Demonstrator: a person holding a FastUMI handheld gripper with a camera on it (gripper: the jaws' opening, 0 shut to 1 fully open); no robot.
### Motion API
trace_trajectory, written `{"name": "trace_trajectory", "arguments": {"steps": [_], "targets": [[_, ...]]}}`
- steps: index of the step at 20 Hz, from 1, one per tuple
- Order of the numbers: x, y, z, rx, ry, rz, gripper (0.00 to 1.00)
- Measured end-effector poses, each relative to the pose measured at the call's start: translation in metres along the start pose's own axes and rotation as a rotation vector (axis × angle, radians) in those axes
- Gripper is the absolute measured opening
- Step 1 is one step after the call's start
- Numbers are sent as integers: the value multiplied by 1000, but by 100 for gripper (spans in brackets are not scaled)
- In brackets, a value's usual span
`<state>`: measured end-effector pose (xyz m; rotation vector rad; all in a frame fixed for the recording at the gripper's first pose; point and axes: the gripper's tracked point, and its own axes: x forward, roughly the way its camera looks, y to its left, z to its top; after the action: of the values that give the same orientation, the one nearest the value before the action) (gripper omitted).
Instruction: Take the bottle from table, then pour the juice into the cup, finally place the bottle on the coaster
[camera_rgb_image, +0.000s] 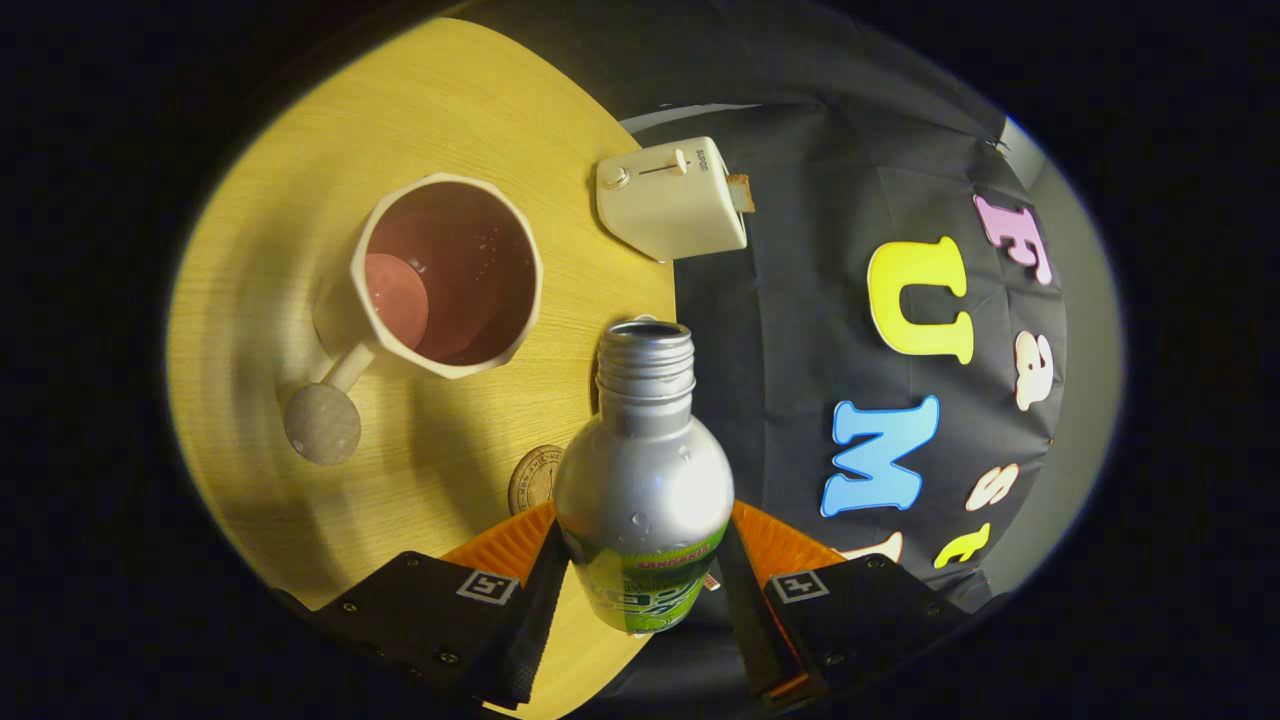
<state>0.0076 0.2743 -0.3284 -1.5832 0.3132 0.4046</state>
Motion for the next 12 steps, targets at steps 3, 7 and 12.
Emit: {"name": "trace_trajectory", "arguments": {"steps": [3,7,12], "targets": [[-1,-1,2,-54,-7,-6,77],[-2,-5,7,-109,-27,-19,77],[0,-8,12,-163,-34,-30,77]]}}
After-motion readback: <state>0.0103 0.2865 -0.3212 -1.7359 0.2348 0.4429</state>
